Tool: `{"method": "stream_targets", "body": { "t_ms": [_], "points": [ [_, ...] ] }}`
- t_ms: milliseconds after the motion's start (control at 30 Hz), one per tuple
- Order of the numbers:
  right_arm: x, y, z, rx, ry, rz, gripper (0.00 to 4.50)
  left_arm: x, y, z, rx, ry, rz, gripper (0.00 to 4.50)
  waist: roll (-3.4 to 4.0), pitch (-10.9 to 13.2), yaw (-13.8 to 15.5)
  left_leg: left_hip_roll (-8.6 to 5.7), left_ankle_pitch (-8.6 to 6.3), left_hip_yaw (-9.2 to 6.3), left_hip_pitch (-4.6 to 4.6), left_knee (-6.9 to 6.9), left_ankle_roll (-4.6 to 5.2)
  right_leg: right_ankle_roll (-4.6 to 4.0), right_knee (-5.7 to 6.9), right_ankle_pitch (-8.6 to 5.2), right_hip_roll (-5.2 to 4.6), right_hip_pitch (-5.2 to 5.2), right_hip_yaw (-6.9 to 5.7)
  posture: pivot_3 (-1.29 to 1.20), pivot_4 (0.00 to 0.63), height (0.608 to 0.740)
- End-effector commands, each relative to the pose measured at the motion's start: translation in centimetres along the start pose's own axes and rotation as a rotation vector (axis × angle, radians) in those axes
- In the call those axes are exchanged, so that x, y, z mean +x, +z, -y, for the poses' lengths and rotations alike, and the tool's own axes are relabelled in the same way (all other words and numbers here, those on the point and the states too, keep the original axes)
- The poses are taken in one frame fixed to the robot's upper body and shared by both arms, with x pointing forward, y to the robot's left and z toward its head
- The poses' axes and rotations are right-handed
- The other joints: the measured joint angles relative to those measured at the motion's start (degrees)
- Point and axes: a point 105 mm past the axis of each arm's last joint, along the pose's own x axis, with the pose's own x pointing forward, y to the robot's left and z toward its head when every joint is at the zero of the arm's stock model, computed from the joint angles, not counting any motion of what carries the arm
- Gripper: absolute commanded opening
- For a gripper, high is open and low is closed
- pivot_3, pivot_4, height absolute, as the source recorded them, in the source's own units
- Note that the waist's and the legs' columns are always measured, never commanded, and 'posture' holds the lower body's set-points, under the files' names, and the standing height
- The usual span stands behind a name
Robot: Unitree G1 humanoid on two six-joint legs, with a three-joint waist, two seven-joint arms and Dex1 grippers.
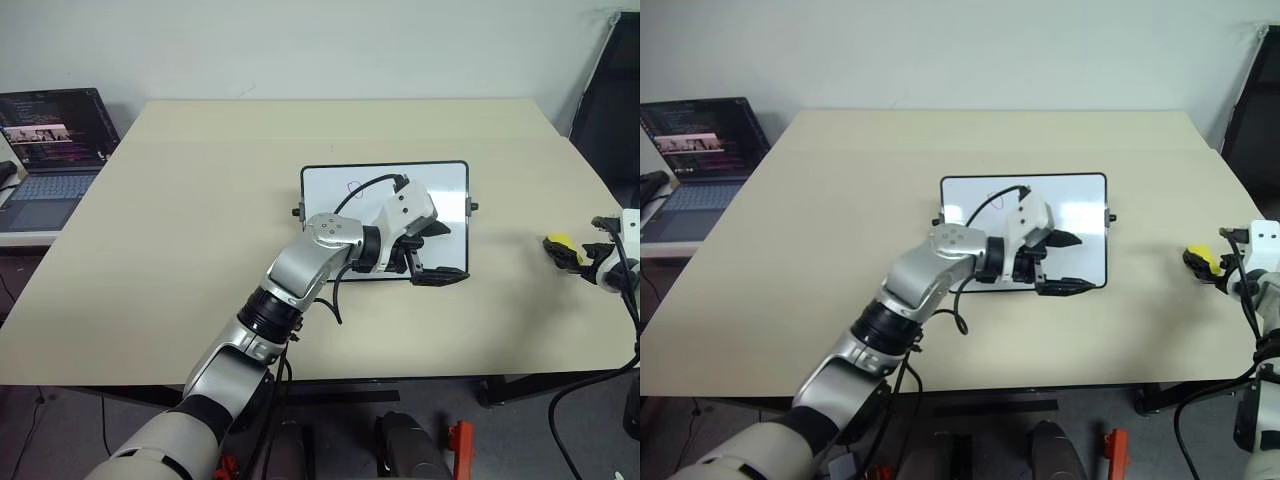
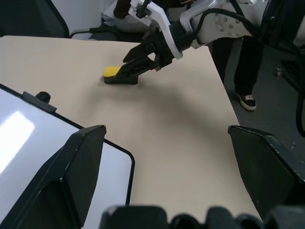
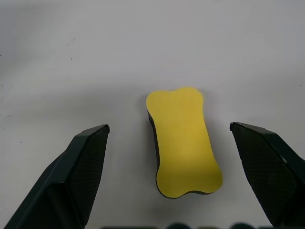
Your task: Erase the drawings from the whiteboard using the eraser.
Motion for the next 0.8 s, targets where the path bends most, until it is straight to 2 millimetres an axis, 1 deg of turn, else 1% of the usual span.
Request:
{"method": "stream_targets", "body": {
  "t_ms": [33, 167, 233, 300, 400, 500, 533, 567, 600, 800],
  "points": [
    [-0.1, 1.6, 0.1, -0.037, -0.001, 0.042, 4.46, 0.0, 1.1, 0.6, 0.039, -0.016, 0.023, 4.50, 0.00, 0.0, 0.0, 0.00, 0.00, 0.00, 0.00, 0.00, 0.00, 0.00, 0.00, 0.00, 0.00, 0.00, 0.00, 0.00, 0.150, 0.740],
    [0.1, 1.5, 0.0, -0.030, -0.004, 0.036, 4.46, -0.2, 1.0, 0.6, 0.034, -0.012, 0.019, 4.50, 0.00, 0.0, 0.0, 0.00, 0.00, 0.00, -0.01, 0.00, 0.00, 0.00, -0.01, 0.00, 0.00, 0.00, 0.00, 0.00, 0.150, 0.740],
    [0.2, 1.3, 0.0, -0.023, -0.013, 0.026, 4.06, -0.3, 0.9, 0.5, 0.033, -0.010, 0.017, 4.50, 0.00, 0.0, 0.0, 0.00, 0.00, 0.00, 0.00, 0.00, 0.00, 0.00, -0.01, 0.00, 0.00, 0.00, 0.01, 0.00, 0.150, 0.740],
    [0.3, 1.0, 0.0, -0.019, -0.020, 0.014, 3.49, -0.4, 0.9, 0.5, 0.031, -0.007, 0.017, 4.50, 0.00, 0.0, 0.0, 0.00, 0.00, 0.00, 0.00, 0.00, 0.00, 0.00, -0.01, 0.00, 0.00, 0.00, 0.00, 0.00, 0.150, 0.740],
    [0.4, 0.6, 0.2, -0.014, -0.037, 0.001, 2.38, -0.5, 0.9, 0.4, 0.028, 0.003, 0.019, 4.50, 0.00, 0.0, 0.0, 0.00, 0.00, 0.00, 0.00, 0.00, 0.00, 0.00, -0.01, 0.00, 0.00, 0.00, 0.01, 0.00, 0.150, 0.740],
    [0.4, 0.7, 0.5, 0.006, -0.066, 0.007, 1.29, -0.6, 0.8, 0.2, 0.026, 0.007, 0.016, 4.50, 0.00, 0.0, 0.0, 0.00, 0.00, 0.00, 0.00, 0.00, 0.00, 0.00, -0.01, 0.00, 0.00, 0.00, 0.00, 0.00, 0.150, 0.740],
    [0.4, 0.6, 0.6, 0.004, -0.073, 0.005, 1.05, -0.6, 0.7, 0.2, 0.026, 0.009, 0.014, 4.50, 0.00, 0.0, 0.0, 0.00, 0.00, 0.00, 0.00, 0.00, 0.00, 0.00, 0.00, 0.00, 0.00, 0.00, 0.01, 0.00, 0.150, 0.740],
    [0.4, 0.6, 0.7, 0.004, -0.076, 0.003, 0.90, -0.6, 0.7, 0.1, 0.025, 0.011, 0.013, 4.50, 0.00, 0.0, 0.0, 0.00, 0.00, 0.00, 0.00, 0.01, 0.00, 0.00, 0.00, 0.00, 0.00, 0.00, 0.01, 0.00, 0.150, 0.740],
    [0.4, 0.5, 0.7, 0.002, -0.078, 0.001, 0.85, -0.7, 0.6, 0.1, 0.025, 0.013, 0.013, 4.50, 0.00, 0.0, 0.0, 0.00, 0.00, 0.00, 0.00, 0.01, 0.00, 0.00, 0.00, 0.00, 0.00, 0.00, 0.01, 0.00, 0.150, 0.740],
    [0.5, 0.2, 0.6, -0.013, -0.080, -0.011, 0.84, -0.7, 0.5, 0.0, 0.022, 0.018, 0.010, 4.50, 0.00, 0.0, 0.0, 0.00, 0.00, 0.00, -0.01, 0.01, 0.00, 0.00, 0.00, 0.00, 0.00, 0.00, 0.00, 0.00, 0.150, 0.740]
  ]
}}
